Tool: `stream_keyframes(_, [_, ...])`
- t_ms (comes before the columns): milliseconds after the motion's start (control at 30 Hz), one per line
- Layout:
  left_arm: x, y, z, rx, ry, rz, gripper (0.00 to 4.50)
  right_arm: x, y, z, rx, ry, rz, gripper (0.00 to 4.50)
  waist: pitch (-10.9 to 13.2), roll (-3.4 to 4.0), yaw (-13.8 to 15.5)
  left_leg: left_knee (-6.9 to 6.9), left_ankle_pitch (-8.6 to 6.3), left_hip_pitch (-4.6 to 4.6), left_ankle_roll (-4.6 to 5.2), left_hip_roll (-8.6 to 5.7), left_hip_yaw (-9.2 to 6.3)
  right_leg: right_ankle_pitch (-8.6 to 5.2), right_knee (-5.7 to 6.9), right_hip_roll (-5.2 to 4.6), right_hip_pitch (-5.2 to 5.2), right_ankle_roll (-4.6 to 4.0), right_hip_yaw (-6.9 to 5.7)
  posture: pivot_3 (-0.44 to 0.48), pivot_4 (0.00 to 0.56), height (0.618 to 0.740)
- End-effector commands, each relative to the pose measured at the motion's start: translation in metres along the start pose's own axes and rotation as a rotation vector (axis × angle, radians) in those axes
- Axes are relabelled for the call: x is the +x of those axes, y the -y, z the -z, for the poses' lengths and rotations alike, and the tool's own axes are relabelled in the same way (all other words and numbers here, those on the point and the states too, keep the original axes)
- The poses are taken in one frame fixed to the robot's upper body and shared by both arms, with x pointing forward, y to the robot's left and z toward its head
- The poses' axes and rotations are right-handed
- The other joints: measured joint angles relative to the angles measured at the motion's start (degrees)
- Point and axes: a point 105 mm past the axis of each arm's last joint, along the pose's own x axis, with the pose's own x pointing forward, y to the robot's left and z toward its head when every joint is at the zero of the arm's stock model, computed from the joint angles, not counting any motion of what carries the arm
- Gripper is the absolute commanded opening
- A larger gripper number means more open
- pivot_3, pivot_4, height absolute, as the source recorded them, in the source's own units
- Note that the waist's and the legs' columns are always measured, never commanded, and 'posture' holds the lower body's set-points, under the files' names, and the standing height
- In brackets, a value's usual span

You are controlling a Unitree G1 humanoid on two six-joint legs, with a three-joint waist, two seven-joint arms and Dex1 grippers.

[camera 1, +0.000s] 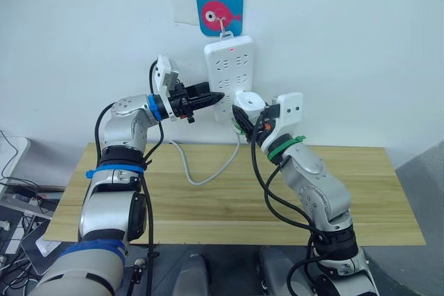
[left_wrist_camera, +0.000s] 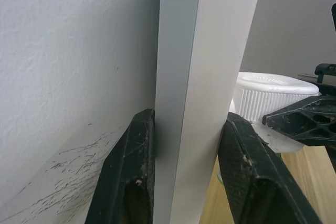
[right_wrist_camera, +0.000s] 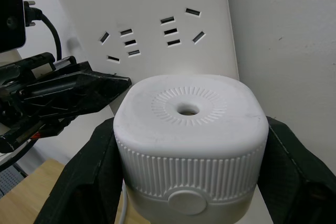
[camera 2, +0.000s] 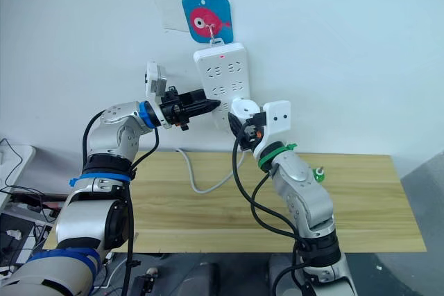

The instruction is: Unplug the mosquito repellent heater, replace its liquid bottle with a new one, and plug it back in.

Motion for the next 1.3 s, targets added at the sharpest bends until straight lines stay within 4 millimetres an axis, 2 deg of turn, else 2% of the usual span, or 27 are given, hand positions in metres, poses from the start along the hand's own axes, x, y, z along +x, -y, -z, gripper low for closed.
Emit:
stream_keyframes(33, [0.015, 0.013, -0.002, 0.009, 0.015, 0.094, 1.27, 0.002, 0.004, -0.015, -0.043, 0.031, 0.022, 2.98, 0.0, 0.00, 0.1, 0.00, 0.00, 0.00, 0.00, 0.00, 0.00, 0.00, 0.00, 0.00, 0.00, 0.00, -0.01, -0.050, 0.176, 0.740])
stream_keyframes(100, [0.016, 0.012, -0.002, 0.014, 0.016, 0.087, 1.27, -0.004, 0.004, -0.015, -0.043, 0.022, 0.020, 3.70, 0.0, 0.00, 0.3, -0.01, 0.00, -0.01, 0.00, 0.00, -0.01, 0.00, -0.02, 0.00, 0.00, 0.00, -0.01, -0.050, 0.177, 0.740])
stream_keyframes(200, [0.016, 0.012, -0.002, 0.019, 0.017, 0.084, 1.27, -0.013, 0.003, -0.017, -0.049, 0.015, 0.015, 4.48, 0.0, -0.01, 0.6, -0.02, 0.00, -0.09, 0.00, -0.02, -0.09, 0.00, -0.13, -0.02, 0.01, 0.00, -0.12, -0.052, 0.177, 0.740])
stream_keyframes(567, [0.014, 0.008, 0.000, 0.023, 0.008, 0.071, 1.27, -0.070, 0.005, -0.026, -0.099, -0.072, -0.045, 4.48, 0.0, -0.01, 0.6, -0.04, 0.00, -0.23, 0.00, -0.08, -0.14, -0.01, -0.28, -0.10, -0.01, 0.01, -0.19, -0.073, 0.178, 0.740])
stream_keyframes(733, [0.012, 0.004, -0.001, 0.023, 0.002, 0.054, 1.27, -0.085, 0.005, -0.027, -0.095, -0.112, -0.111, 4.48, 0.0, -0.02, 0.6, -0.05, 0.00, -0.23, 0.00, -0.09, -0.13, -0.01, -0.29, -0.09, 0.00, 0.01, -0.18, -0.075, 0.179, 0.740])
stream_keyframes(767, [0.012, 0.002, -0.001, 0.025, 0.002, 0.046, 1.27, -0.086, 0.006, -0.027, -0.093, -0.115, -0.117, 4.31, 0.0, -0.02, 0.6, -0.04, 0.00, -0.22, 0.00, -0.09, -0.13, -0.02, -0.30, -0.09, 0.02, 0.01, -0.19, -0.075, 0.179, 0.740])
stream_keyframes(833, [0.010, -0.001, -0.002, 0.022, 0.001, 0.032, 2.01, -0.086, 0.007, -0.027, -0.091, -0.122, -0.130, 3.85, 0.0, -0.02, 0.6, -0.04, 0.00, -0.22, 0.00, -0.10, -0.12, -0.01, -0.30, -0.10, 0.02, 0.01, -0.18, -0.075, 0.179, 0.740])
stream_keyframes(967, [-0.004, -0.006, -0.002, 0.029, -0.021, 0.000, 3.24, -0.084, 0.006, -0.027, -0.086, -0.126, -0.159, 2.43, 0.0, -0.02, 0.4, -0.06, -0.01, -0.21, 0.01, -0.08, -0.13, -0.02, -0.29, -0.07, 0.02, 0.01, -0.18, -0.057, 0.183, 0.740])
stream_keyframes(1100, [-0.031, -0.004, 0.001, 0.036, -0.069, -0.006, 4.50, -0.081, -0.001, -0.024, -0.085, -0.135, -0.213, 0.90, 0.0, -0.01, -0.1, -0.09, -0.01, -0.16, 0.01, -0.01, -0.09, -0.02, -0.27, -0.01, 0.00, 0.00, -0.12, -0.027, 0.189, 0.740])
stream_keyframes(1167, [-0.046, -0.001, 0.002, 0.042, -0.107, -0.006, 4.50, -0.078, -0.004, -0.022, -0.087, -0.140, -0.239, 0.18, 0.0, -0.01, 0.0, -0.12, -0.01, -0.13, 0.01, 0.02, -0.10, -0.05, -0.24, 0.02, -0.01, -0.06, -0.12, -0.011, 0.189, 0.740])
stream_keyframes(1200, [-0.053, 0.002, 0.002, 0.043, -0.121, -0.002, 4.50, -0.076, -0.005, -0.020, -0.086, -0.142, -0.243, 0.04, 0.0, 0.00, 0.1, -0.13, -0.01, -0.12, 0.01, 0.04, -0.11, -0.07, -0.23, 0.03, -0.01, -0.08, -0.13, -0.004, 0.189, 0.740])
stream_keyframes(1300, [-0.062, 0.015, -0.002, 0.046, -0.133, 0.023, 4.50, -0.069, -0.010, -0.013, -0.080, -0.148, -0.266, 0.04, 0.0, -0.01, 0.6, -0.10, -0.01, -0.16, 0.01, 0.04, -0.17, -0.08, -0.22, 0.02, -0.01, -0.11, -0.19, 0.023, 0.189, 0.740])
